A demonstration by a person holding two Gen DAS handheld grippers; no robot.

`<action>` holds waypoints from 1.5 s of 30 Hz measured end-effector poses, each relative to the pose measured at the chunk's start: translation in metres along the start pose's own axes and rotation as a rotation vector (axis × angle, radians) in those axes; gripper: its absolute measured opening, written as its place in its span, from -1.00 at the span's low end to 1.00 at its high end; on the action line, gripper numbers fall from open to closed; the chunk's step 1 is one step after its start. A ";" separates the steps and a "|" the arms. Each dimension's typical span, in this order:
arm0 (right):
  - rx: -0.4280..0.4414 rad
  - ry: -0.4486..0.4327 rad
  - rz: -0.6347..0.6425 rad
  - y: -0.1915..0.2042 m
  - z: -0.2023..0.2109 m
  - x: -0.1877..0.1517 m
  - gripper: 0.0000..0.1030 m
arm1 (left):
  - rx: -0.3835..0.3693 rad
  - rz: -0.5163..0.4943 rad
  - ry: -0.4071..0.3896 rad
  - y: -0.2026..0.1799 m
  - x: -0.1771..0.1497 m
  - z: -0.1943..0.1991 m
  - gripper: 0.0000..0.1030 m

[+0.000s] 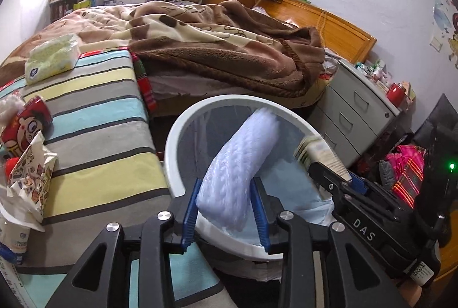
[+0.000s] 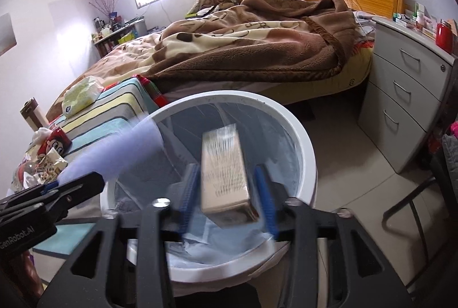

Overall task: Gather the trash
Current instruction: 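Carry the foam net and cardboard box over the white wastebasket with both tools, then open both tools to drop the net and box into the wastebasket, then grasp the white-and-purple medicine box with the left tool while the right tool grasps the yogurt cup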

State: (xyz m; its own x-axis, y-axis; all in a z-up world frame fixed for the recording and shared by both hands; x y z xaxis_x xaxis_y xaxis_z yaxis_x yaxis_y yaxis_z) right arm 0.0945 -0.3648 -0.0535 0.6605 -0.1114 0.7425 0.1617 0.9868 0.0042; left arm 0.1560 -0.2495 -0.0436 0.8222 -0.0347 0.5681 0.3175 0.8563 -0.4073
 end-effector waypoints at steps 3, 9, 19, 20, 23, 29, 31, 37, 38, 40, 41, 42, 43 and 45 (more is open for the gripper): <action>0.004 -0.011 -0.006 0.001 0.001 0.000 0.19 | -0.017 0.004 -0.004 0.001 0.001 0.003 -0.02; 0.008 -0.019 -0.011 0.004 0.004 0.002 0.20 | -0.012 0.017 -0.026 0.009 0.002 0.015 0.10; 0.060 -0.072 0.023 0.031 0.018 0.009 0.29 | 0.040 0.036 -0.106 0.037 -0.001 0.055 0.20; 0.068 -0.078 0.028 0.035 0.020 0.010 0.29 | 0.046 0.041 -0.113 0.040 -0.001 0.060 0.20; 0.087 -0.090 0.040 0.046 0.023 0.011 0.31 | 0.086 0.031 -0.149 0.047 -0.002 0.073 0.25; 0.128 -0.103 0.059 0.066 0.025 0.013 0.42 | 0.123 0.075 -0.186 0.076 -0.005 0.096 0.27; 0.151 -0.103 0.071 0.075 0.024 0.013 0.42 | 0.156 0.090 -0.201 0.089 -0.008 0.105 0.27; 0.201 -0.093 0.108 0.101 0.019 0.014 0.43 | 0.240 0.135 -0.238 0.126 -0.019 0.127 0.30; 0.210 -0.091 0.117 0.106 0.018 0.014 0.43 | 0.259 0.139 -0.243 0.131 -0.022 0.130 0.31; 0.222 -0.086 0.132 0.117 0.016 0.014 0.43 | 0.272 0.167 -0.246 0.144 -0.024 0.136 0.34; 0.228 -0.083 0.137 0.120 0.016 0.014 0.43 | 0.274 0.181 -0.242 0.151 -0.026 0.138 0.34; 0.237 -0.082 0.143 0.125 0.015 0.014 0.43 | 0.284 0.187 -0.243 0.156 -0.027 0.140 0.34; 0.247 -0.080 0.150 0.130 0.014 0.014 0.43 | 0.294 0.188 -0.243 0.159 -0.028 0.141 0.35; 0.264 -0.074 0.164 0.139 0.012 0.014 0.43 | 0.304 0.203 -0.238 0.167 -0.032 0.143 0.35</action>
Point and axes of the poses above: each gripper's, at about its wrist camera, not at the fingertips, and z roughly against the way its jaws point, y to its left, x to its top, the point moved 3 cm from there along -z, roughly the way its jaws point, and after that the axes turned 14 degrees about z, right-handed, at the moved point
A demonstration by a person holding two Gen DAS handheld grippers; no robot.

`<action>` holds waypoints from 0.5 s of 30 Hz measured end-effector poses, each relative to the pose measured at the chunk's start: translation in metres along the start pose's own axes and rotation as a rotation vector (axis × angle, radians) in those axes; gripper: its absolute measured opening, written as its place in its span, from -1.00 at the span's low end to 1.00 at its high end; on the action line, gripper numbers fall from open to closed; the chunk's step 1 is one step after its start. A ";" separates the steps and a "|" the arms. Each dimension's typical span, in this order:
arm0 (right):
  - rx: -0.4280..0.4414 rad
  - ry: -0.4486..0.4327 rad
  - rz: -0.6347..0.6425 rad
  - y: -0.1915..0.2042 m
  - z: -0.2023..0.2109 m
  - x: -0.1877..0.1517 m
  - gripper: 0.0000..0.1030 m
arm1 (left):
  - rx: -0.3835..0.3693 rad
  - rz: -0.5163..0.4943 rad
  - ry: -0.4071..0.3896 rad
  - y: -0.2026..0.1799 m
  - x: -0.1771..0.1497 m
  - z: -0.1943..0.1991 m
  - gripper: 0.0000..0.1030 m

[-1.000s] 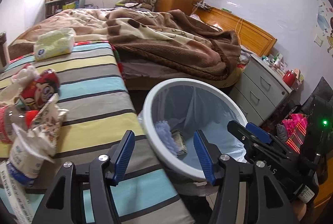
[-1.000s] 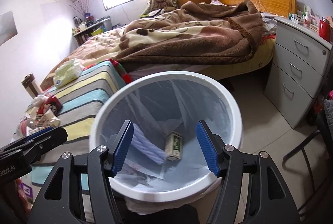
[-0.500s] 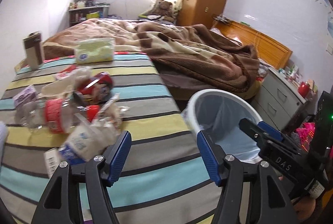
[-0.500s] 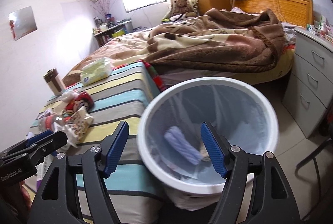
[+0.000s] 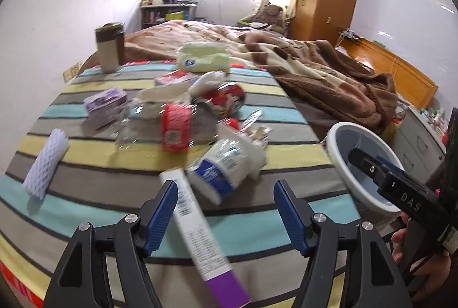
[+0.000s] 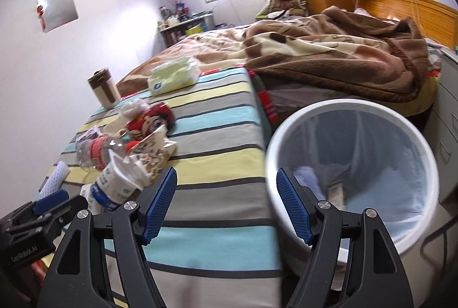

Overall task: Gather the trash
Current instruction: 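Grasp the white-and-purple medicine box with the left tool while the right tool grasps the yogurt cup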

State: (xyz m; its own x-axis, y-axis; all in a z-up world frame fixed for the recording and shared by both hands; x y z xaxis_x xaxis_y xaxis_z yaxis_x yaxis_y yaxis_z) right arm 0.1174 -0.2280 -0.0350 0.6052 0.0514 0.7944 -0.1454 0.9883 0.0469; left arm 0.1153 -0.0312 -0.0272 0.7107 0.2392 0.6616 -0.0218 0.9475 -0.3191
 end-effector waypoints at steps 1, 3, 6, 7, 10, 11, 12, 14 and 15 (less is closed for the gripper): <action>0.007 0.003 0.004 0.004 -0.002 0.000 0.43 | -0.001 0.005 0.004 0.002 -0.001 0.000 0.35; 0.027 0.012 0.008 0.010 -0.005 0.001 0.43 | 0.003 0.010 0.022 0.008 -0.006 -0.002 0.37; 0.055 0.020 0.020 0.020 -0.009 0.002 0.43 | 0.011 0.015 0.060 0.016 -0.014 -0.009 0.37; 0.059 0.025 0.026 0.024 -0.010 0.002 0.43 | 0.008 0.020 0.068 0.017 -0.016 -0.010 0.37; 0.073 0.037 0.035 0.031 -0.013 0.001 0.43 | 0.007 0.018 0.108 0.020 -0.021 -0.020 0.37; 0.078 0.039 0.037 0.033 -0.014 0.001 0.43 | 0.019 0.019 0.117 0.023 -0.022 -0.023 0.37; 0.080 0.040 0.040 0.034 -0.014 0.001 0.43 | 0.023 0.025 0.122 0.026 -0.023 -0.024 0.37; 0.080 0.048 0.044 0.038 -0.017 0.001 0.43 | 0.033 0.033 0.117 0.032 -0.024 -0.024 0.37; 0.083 0.053 0.043 0.039 -0.018 0.001 0.43 | 0.039 0.039 0.120 0.036 -0.024 -0.025 0.37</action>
Point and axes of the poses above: each gripper's, at about its wrist camera, not at the fingertips, and z roughly against the way its jaws point, y to its left, x to its top, the point moved 3 cm from there along -z, roughly the way its jaws point, and after that the axes turned 14 degrees about z, right-handed, at the moved point
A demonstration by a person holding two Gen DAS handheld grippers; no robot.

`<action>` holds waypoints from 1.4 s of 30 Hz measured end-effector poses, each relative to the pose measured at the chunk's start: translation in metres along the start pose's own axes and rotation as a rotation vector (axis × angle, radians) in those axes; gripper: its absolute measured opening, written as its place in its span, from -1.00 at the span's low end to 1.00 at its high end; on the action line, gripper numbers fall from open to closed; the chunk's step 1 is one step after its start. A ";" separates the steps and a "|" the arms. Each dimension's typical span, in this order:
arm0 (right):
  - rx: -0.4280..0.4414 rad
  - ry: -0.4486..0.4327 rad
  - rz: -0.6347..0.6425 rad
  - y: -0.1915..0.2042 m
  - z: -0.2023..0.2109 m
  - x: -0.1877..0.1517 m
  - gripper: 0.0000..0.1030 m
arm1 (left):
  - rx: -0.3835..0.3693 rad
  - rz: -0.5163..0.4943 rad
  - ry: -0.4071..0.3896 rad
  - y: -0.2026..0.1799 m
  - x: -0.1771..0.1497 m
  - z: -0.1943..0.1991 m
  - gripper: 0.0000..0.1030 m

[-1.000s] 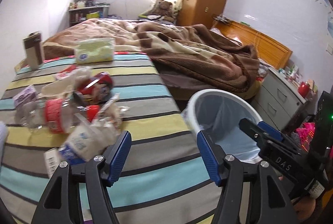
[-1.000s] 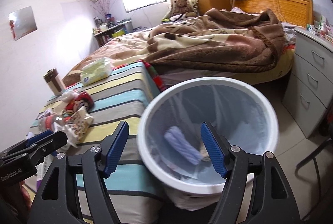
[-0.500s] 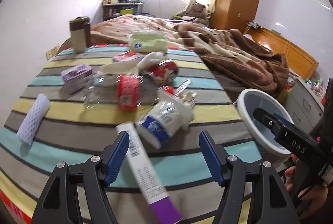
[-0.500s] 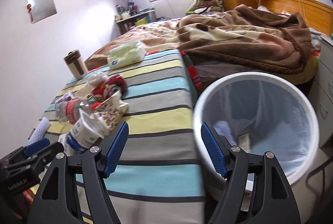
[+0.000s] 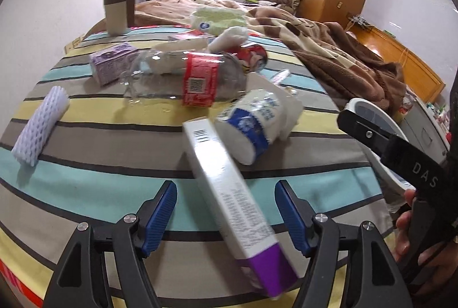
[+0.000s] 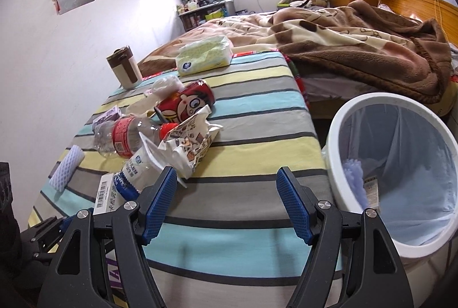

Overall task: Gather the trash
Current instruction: 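Grasp the white-and-purple medicine box with the left tool while the right tool grasps the yogurt cup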

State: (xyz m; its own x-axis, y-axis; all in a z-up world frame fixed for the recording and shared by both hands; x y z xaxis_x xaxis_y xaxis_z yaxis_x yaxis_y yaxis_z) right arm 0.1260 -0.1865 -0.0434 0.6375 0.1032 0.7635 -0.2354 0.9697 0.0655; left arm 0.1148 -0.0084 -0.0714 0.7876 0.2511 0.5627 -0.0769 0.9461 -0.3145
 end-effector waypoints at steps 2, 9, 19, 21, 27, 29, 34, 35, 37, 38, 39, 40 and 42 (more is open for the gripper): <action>0.017 0.007 -0.002 0.005 -0.003 0.000 0.43 | 0.000 0.013 0.000 0.007 0.000 0.000 0.37; 0.082 0.037 0.007 0.032 -0.016 0.000 0.43 | -0.016 0.036 -0.016 0.028 0.011 0.005 -0.18; 0.142 0.062 -0.036 0.054 -0.031 0.006 0.43 | 0.038 0.037 -0.064 0.053 0.028 0.007 -0.25; 0.151 0.070 -0.053 0.057 -0.037 0.008 0.43 | 0.028 0.049 -0.060 0.057 0.029 0.006 -0.25; 0.144 0.083 -0.124 0.058 -0.051 0.014 0.49 | 0.006 0.070 -0.055 0.063 0.032 0.005 -0.25; 0.127 0.101 -0.142 0.058 -0.057 0.016 0.52 | -0.001 0.076 -0.053 0.064 0.032 0.004 -0.25; 0.135 0.137 -0.144 0.062 -0.067 0.016 0.52 | -0.012 0.087 -0.046 0.066 0.035 0.001 -0.24; 0.137 0.141 -0.147 0.063 -0.068 0.016 0.52 | -0.013 0.087 -0.043 0.066 0.035 0.001 -0.24; 0.130 0.140 -0.136 0.064 -0.067 0.016 0.52 | -0.016 0.089 -0.038 0.066 0.035 -0.001 -0.21; 0.124 0.138 -0.125 0.063 -0.066 0.017 0.52 | -0.016 0.091 -0.037 0.066 0.035 -0.001 -0.20; 0.121 0.137 -0.118 0.063 -0.065 0.017 0.52 | -0.015 0.092 -0.036 0.066 0.035 -0.001 -0.17; 0.126 0.142 -0.113 0.062 -0.065 0.017 0.52 | -0.011 0.093 -0.036 0.066 0.035 -0.001 -0.11; 0.148 0.157 -0.127 0.060 -0.065 0.015 0.52 | -0.005 0.102 -0.032 0.068 0.036 -0.003 -0.03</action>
Point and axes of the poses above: each gripper's, at about its wrist camera, not at the fingertips, and z roughly against the way its jaws point, y to its left, x to its top, the point moved 3 cm from there along -z, roughly the way its jaws point, and after that the axes turned 14 degrees about z, right-handed, at the moved point
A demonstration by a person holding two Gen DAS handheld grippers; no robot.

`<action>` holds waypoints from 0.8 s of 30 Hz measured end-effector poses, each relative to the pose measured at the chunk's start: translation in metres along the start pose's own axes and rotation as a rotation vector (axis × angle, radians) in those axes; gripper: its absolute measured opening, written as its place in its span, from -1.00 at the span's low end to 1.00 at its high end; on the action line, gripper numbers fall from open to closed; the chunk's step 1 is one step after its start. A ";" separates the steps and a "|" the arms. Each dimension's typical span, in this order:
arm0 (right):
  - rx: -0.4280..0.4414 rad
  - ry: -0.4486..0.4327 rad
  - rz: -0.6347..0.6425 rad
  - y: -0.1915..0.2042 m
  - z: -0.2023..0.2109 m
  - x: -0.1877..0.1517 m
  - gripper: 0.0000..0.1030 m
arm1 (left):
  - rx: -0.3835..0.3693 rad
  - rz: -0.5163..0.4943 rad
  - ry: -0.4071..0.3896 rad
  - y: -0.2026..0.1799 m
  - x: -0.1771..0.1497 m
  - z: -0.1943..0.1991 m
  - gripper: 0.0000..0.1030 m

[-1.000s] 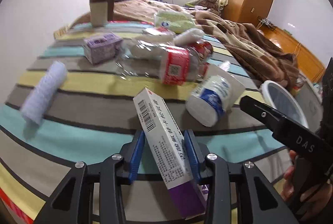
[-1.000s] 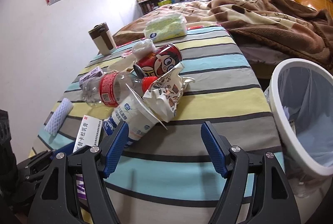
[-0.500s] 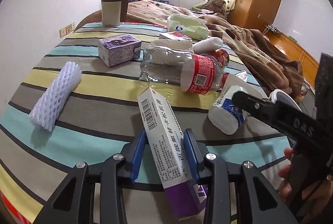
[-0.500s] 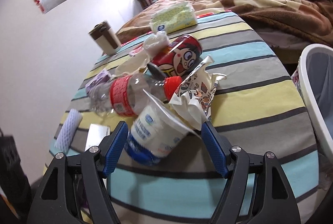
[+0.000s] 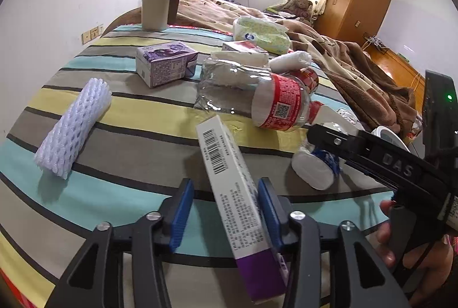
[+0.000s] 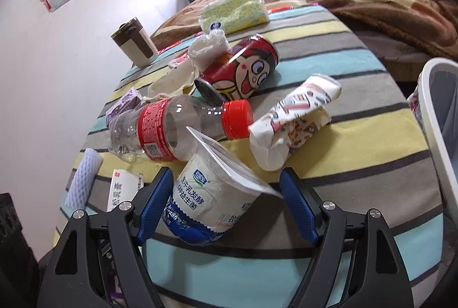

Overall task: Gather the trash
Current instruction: 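Grasp the white-and-purple medicine box with the left tool while the right tool grasps the yogurt cup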

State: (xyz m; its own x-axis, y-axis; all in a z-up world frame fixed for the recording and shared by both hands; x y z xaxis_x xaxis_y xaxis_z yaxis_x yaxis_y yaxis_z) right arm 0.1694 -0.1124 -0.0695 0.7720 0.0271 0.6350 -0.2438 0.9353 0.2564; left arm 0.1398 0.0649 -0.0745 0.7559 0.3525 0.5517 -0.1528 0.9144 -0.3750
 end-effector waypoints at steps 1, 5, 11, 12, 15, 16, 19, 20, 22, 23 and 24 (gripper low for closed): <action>0.013 0.004 -0.014 -0.002 -0.001 -0.001 0.52 | 0.000 0.004 0.001 0.001 0.000 0.000 0.01; 0.037 0.006 -0.046 -0.004 -0.004 0.000 0.52 | -0.003 0.016 0.007 0.001 -0.001 -0.002 0.04; 0.074 -0.012 -0.052 -0.003 -0.004 -0.001 0.46 | 0.005 0.013 0.022 0.000 -0.002 -0.005 0.07; 0.080 -0.018 -0.053 -0.003 -0.002 -0.001 0.45 | 0.007 0.008 0.024 -0.001 -0.002 -0.005 0.07; 0.069 -0.033 -0.025 -0.002 0.003 -0.002 0.41 | 0.003 0.003 0.024 -0.001 -0.003 -0.007 0.07; 0.064 -0.036 -0.014 -0.002 0.004 -0.002 0.40 | -0.003 0.006 0.026 -0.002 -0.003 -0.006 0.06; 0.051 -0.049 0.028 0.002 0.010 -0.005 0.37 | -0.027 0.017 0.036 -0.001 -0.002 -0.007 -0.19; 0.046 -0.056 0.044 0.003 0.012 -0.007 0.37 | -0.030 0.018 0.036 -0.001 -0.002 -0.007 -0.20; 0.040 -0.073 0.075 0.005 0.017 -0.009 0.35 | -0.038 0.017 0.039 -0.002 -0.003 -0.006 -0.35; 0.033 -0.078 0.093 0.005 0.020 -0.010 0.35 | -0.047 0.013 0.040 -0.003 -0.004 -0.005 -0.46; 0.028 -0.082 0.111 0.006 0.021 -0.010 0.35 | -0.054 0.008 0.042 -0.004 -0.005 -0.004 -0.49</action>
State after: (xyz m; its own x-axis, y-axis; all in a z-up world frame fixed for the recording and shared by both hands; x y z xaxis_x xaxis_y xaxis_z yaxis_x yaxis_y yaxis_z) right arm 0.1474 -0.1145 -0.0590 0.6893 0.1001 0.7175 -0.3422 0.9179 0.2008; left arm 0.1396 0.0583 -0.0788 0.7812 0.3496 0.5172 -0.1249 0.8993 -0.4192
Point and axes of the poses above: each gripper's, at about its wrist camera, not at the fingertips, and z roughly against the way its jaws point, y to its left, x to its top, the point moved 3 cm from there along -z, roughly the way its jaws point, and after that the axes turned 14 degrees about z, right-handed, at the moved point
